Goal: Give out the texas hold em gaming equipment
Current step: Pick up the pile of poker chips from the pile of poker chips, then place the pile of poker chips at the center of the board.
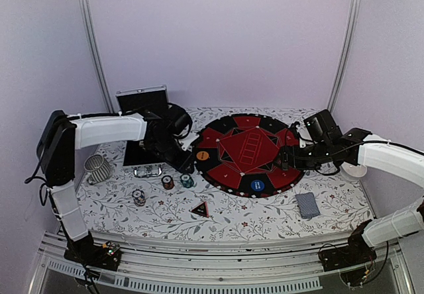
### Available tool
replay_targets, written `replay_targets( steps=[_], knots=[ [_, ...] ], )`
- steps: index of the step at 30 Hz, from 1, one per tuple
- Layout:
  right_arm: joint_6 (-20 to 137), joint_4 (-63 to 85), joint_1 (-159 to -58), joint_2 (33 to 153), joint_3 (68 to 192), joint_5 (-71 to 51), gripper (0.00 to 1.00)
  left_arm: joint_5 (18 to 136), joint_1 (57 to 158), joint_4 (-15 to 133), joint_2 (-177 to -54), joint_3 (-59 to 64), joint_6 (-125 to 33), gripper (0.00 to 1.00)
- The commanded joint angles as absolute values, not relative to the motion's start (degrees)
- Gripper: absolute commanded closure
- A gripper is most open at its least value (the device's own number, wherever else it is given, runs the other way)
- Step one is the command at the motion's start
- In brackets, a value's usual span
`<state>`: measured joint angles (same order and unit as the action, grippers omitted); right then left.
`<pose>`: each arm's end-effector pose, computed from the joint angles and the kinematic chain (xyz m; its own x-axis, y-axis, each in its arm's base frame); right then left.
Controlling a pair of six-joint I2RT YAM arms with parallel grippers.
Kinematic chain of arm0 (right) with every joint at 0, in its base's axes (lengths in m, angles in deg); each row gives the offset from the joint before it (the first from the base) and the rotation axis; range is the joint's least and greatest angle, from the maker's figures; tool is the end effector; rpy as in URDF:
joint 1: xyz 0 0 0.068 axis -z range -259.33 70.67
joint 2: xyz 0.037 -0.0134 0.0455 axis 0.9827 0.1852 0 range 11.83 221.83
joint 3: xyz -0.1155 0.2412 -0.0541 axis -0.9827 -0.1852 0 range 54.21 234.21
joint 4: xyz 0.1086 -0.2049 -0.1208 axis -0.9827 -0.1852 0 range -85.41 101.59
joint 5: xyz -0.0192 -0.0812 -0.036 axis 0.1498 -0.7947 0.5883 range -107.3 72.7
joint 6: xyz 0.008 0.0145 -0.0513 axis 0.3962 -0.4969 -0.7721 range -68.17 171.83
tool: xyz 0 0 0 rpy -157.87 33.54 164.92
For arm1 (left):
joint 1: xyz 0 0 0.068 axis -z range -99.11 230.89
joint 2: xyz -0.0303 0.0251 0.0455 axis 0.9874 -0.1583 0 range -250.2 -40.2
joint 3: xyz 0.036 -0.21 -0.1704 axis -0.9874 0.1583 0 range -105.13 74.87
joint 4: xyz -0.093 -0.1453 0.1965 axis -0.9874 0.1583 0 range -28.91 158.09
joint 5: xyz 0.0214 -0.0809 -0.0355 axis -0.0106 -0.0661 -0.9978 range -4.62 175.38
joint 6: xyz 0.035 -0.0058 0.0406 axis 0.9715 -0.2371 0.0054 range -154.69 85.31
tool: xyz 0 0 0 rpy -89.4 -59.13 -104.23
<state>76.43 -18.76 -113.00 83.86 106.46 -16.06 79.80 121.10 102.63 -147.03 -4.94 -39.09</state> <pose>0.2157 0.1445 0.2542 -0.8162 -0.0439 -0.5761 -0.2487 0.9267 0.2819 0.2895 -0.2492 0.2066 -0.7601 0.5426 -0.3575 0.6132 0.7810 -0.1183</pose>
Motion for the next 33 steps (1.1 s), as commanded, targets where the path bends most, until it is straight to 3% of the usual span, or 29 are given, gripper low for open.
replay_targets(
  steps=[1,24,33],
  knots=[
    [76.3,-17.8,-112.4,81.9,105.2,-16.6,0.01,78.4,126.6,104.5,-145.3,-10.1,-37.2,1.0],
    [75.0,-19.8,-108.5,69.9,100.1,-10.3,0.01,79.3,142.9,116.9,-175.6,-46.5,-35.8,1.0],
    [75.1,-19.9,-108.5,71.9,99.9,-10.3,0.01,79.6,146.8,117.8,-176.3,-42.1,-32.3,1.0]
  ],
)
